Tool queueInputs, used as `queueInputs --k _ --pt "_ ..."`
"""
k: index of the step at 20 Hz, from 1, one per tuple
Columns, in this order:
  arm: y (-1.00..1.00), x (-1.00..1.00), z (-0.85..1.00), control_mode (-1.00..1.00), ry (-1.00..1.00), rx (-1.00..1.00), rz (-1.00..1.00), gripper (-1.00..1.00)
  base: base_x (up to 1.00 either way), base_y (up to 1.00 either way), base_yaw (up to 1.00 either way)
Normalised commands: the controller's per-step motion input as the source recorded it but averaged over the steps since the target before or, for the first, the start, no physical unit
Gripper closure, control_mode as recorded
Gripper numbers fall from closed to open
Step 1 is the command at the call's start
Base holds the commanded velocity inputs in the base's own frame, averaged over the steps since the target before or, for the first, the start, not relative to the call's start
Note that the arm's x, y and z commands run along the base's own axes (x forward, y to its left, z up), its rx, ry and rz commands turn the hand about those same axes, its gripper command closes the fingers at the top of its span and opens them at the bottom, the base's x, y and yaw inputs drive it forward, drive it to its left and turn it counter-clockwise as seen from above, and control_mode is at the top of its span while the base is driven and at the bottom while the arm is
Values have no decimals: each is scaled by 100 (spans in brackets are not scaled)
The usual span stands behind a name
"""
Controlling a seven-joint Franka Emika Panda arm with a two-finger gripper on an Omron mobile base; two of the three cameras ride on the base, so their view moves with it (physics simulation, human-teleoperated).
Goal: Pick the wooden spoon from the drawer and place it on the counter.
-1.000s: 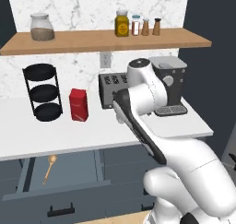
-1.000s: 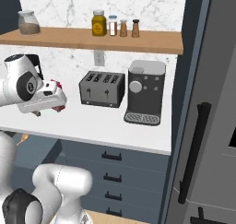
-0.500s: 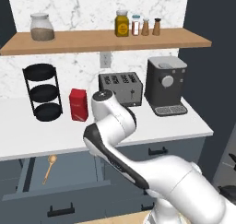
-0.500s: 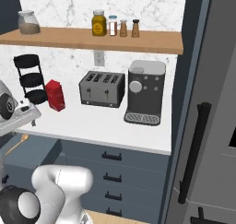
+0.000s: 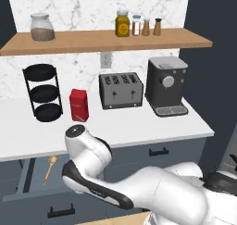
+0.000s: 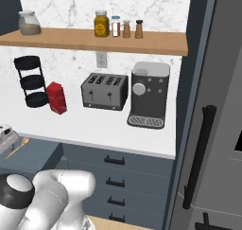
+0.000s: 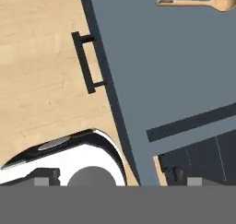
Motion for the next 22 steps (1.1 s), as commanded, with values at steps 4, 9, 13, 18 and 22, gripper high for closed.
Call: queueInputs --k 4,9,13,18,22 --pt "96 4 -31 -100 28 -17 39 -100 0 0 0" --pt "33 19 -20 -100 11 -14 17 -100 0 0 0" --pt "0 24 -70 -100 9 -4 19 -100 0 0 0" --pt "0 29 -35 -100 1 0 14 -100 0 0 0" --pt "0 28 -30 -100 -1 1 12 -100 0 0 0"
